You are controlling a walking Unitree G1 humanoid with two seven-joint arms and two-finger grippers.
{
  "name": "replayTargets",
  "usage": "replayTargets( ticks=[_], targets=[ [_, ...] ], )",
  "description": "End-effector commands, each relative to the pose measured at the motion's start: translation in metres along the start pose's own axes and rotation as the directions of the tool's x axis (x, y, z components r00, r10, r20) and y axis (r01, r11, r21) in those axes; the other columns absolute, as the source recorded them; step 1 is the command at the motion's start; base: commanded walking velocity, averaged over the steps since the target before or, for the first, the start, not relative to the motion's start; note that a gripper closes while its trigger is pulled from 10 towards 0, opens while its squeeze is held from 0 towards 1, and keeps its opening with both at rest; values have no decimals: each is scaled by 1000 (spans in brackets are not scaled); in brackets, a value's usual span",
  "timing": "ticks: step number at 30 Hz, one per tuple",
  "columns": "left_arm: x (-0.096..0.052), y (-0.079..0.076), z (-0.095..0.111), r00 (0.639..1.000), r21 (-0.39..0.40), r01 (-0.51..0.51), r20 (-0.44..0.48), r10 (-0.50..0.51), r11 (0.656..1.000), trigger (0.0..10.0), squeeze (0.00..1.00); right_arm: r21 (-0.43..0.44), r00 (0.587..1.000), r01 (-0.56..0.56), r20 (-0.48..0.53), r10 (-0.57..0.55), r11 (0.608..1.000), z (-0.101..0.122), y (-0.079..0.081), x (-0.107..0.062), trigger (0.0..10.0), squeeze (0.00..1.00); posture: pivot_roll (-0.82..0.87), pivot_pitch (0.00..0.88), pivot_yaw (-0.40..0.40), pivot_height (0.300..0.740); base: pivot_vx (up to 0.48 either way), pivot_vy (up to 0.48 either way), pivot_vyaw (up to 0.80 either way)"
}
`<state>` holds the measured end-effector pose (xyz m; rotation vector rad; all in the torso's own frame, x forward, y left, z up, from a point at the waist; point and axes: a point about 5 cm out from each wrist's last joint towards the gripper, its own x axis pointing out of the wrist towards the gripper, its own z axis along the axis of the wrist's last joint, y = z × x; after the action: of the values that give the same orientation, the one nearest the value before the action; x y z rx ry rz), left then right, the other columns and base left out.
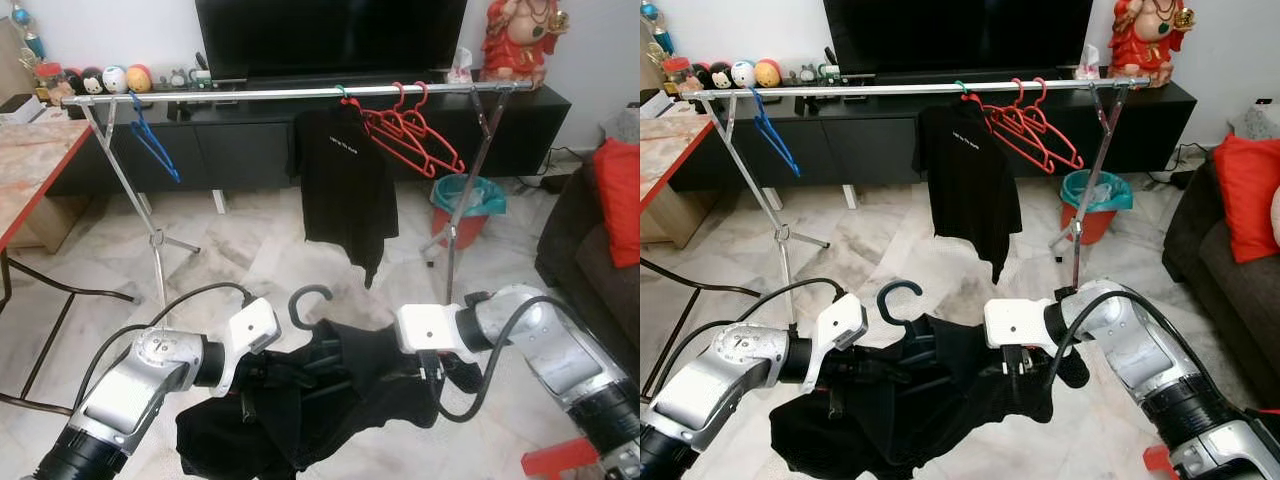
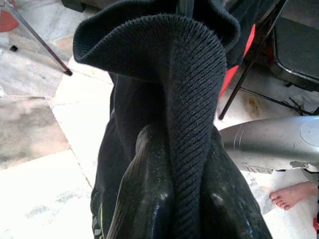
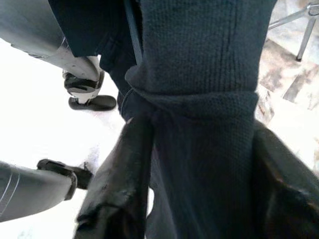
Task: Hang hanger
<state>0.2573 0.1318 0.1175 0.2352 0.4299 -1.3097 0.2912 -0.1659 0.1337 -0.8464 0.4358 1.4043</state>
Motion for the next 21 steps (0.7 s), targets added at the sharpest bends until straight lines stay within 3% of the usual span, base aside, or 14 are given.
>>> replayTargets(
  ticks=[1, 6, 14, 15, 16, 17, 18, 21],
  targets=[
    [-9, 3, 4, 1000, 34, -30, 4, 30, 999, 0, 0, -6, 1000, 0, 14, 0, 1000, 3, 0, -7, 10000, 1000, 81, 0, 15, 740, 0, 0, 0],
    [-10, 2, 2, 999, 24, -33, 7, 33, 999, 0, 0, 0, 999, -10, 50, 10, 1000, 7, 2, -12, 10000, 1000, 77, 0, 15, 740, 0, 0, 0],
    [-13, 2, 0, 999, 19, -44, 1, 44, 999, 0, 0, 37, 986, 117, 112, -120, 992, 11, -12, -20, 10000, 1000, 75, 0, 10, 740, 0, 0, 0],
    [-15, 2, -1, 998, 13, -58, 0, 58, 998, 0, 0, 60, 974, 179, 127, -186, 982, 11, -18, -22, 10000, 949, 78, 0, 7, 740, 0, 0, 0],
    [-17, 2, -3, 998, 7, -69, 0, 69, 998, 0, 0, 79, 960, 235, 135, -244, 969, 10, -23, -24, 10000, 596, 77, 0, 6, 740, 0, 0, 0],
    [-18, 2, -3, 997, 5, -73, 0, 73, 997, 0, 0, 84, 956, 251, 138, -260, 964, 10, -24, -25, 10000, 596, 77, 0, 6, 740, 0, 0, 0],
    [-19, 2, -5, 997, 0, -79, -2, 79, 997, 0, 0, 103, 944, 285, 144, -297, 953, 9, -27, -27, 10000, 0, 77, 0, 4, 740, 0, 0, 0],
    [-22, 1, -8, 995, -8, -102, -6, 102, 995, 0, 0, 160, 908, 356, 173, -381, 921, 8, -32, -31, 10000, 0, 79, 0, 0, 740, 0, 0, 0]
  ],
)
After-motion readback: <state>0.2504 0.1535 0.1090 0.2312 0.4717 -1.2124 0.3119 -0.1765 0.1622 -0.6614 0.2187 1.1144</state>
